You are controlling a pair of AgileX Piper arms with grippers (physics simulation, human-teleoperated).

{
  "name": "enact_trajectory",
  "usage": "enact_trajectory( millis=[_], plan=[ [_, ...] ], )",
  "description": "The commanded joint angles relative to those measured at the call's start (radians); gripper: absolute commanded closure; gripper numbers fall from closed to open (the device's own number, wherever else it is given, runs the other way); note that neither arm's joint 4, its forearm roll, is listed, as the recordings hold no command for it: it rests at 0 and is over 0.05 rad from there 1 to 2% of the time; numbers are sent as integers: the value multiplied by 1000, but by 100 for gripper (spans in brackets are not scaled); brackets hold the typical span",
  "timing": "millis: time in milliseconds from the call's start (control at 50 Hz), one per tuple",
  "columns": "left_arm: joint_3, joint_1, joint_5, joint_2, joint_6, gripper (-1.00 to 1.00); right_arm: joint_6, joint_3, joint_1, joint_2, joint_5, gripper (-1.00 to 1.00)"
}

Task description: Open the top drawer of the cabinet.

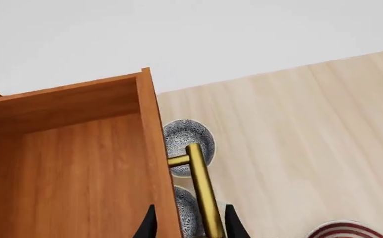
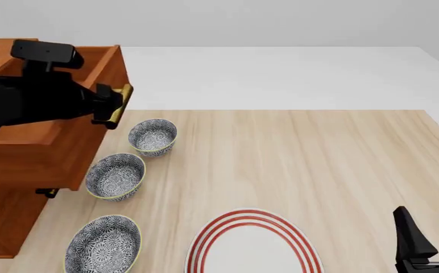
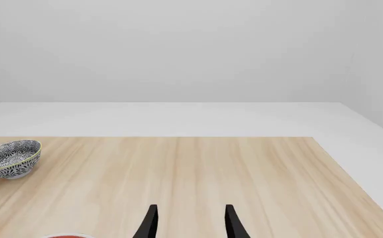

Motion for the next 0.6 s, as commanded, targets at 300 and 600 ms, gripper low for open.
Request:
enact_trajectory(
  millis=[300, 600],
  plan=[
    [18, -60, 17, 84, 43, -100, 0, 0, 0, 0, 0, -100],
    [12, -76, 21, 84, 43, -100, 0, 0, 0, 0, 0, -100]
  ],
)
